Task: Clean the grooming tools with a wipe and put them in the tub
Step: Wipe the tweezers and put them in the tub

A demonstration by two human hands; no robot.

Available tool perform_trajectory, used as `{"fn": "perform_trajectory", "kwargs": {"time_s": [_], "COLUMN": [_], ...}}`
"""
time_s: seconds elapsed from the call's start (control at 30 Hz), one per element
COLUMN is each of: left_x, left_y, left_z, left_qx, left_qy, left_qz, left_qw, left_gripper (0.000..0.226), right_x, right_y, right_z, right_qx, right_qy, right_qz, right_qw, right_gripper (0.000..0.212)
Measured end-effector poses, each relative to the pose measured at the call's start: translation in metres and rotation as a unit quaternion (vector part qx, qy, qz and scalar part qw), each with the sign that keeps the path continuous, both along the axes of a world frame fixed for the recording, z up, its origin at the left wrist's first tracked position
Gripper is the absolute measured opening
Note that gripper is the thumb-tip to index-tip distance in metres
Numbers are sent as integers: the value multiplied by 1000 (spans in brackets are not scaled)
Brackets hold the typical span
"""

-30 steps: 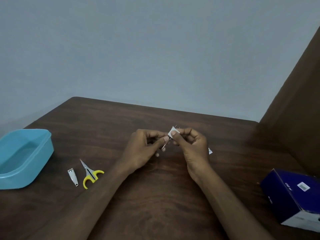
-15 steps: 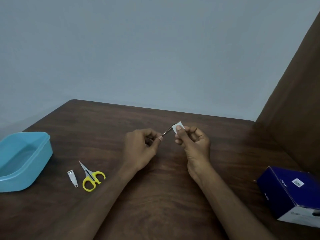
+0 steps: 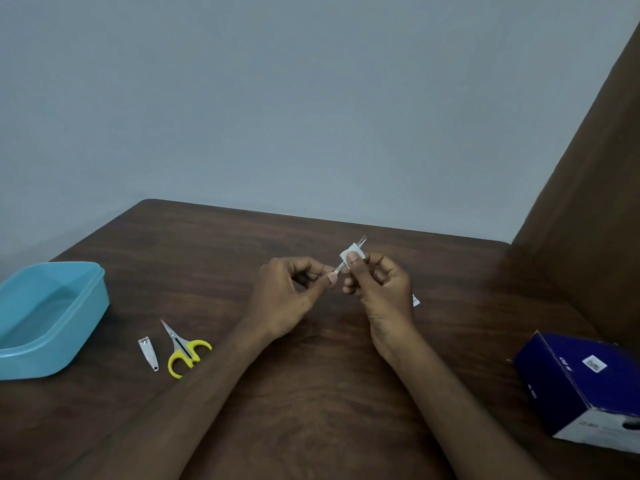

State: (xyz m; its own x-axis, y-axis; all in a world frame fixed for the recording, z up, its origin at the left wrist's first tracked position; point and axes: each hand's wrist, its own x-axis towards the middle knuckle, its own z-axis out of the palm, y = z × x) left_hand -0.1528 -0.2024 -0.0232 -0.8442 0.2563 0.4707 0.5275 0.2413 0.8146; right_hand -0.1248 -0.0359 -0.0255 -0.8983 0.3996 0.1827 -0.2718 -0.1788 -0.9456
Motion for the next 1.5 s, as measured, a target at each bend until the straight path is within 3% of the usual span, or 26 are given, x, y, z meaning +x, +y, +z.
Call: {"fn": "perform_trajectory", "kwargs": {"time_s": [0.2, 0.4, 0.6, 0.8, 1.03, 1.3, 1.5], "left_x": [-4, -3, -4, -3, -6, -8, -6], "left_y": [0, 0, -2, -1, -5, -1, 1], "left_z": [-3, -4, -2, -3, -2, -6, -3], "left_qx": [-1, -26, -20, -38, -27, -75, -58], "left_qy": [-22, -25, -38, -31, -34, -8, -28], "left_qz": [8, -7, -1, -14, 4, -15, -9], "left_qw": [1000, 999, 999, 999, 999, 997, 998], "left_gripper": [5, 2, 4, 3, 4, 3, 4], "right_x": [1, -3, 1, -2, -2, -1, -1], "right_y": [1, 3, 2, 2, -1, 0, 0], "right_z": [-4, -4, -5, -4, -4, -4, -1], "right_qx": [44, -26, 48, 2, -18, 32, 11], "right_qy": [-21, -13, -36, -22, -22, -22, -26], "right_qz": [19, -13, 29, -4, 23, -3, 17], "right_qw": [999, 1000, 998, 1000, 999, 999, 999], "right_gripper": [16, 18, 15, 17, 6, 15, 17]}}
